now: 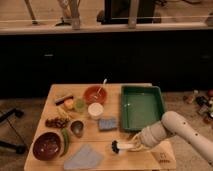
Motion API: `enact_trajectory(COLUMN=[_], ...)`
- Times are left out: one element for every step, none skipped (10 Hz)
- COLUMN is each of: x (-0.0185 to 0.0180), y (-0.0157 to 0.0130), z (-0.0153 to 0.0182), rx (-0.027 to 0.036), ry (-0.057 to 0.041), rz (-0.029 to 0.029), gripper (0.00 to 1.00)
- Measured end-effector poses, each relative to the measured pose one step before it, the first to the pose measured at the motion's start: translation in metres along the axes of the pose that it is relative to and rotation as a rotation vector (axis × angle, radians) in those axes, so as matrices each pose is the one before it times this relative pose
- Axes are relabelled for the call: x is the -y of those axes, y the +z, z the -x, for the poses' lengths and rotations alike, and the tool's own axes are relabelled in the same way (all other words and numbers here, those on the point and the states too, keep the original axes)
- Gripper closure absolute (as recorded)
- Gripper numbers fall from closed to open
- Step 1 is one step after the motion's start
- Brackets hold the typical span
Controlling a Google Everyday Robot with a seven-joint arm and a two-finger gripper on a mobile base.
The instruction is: Place brush in table surface
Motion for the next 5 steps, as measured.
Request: enact_trajectory(x=[0.00083,0.00034,-0.00027,-0.00013,0.00031], y=[0.00226,0.00058,0.00014,0.00003,-0.00013], z=[-0.00232,-0.00238,-0.00128,-0.0007,-0.0002], rx=[0.00495,0.00471,0.00314,0.00271,0.00188], ry=[0.00823,0.00843,0.00443,0.00301,0.00169], rz=[0.006,0.00335,0.00201,0.00237,0.00174], gripper=[0.65,0.54,0.46,0.36,0.26])
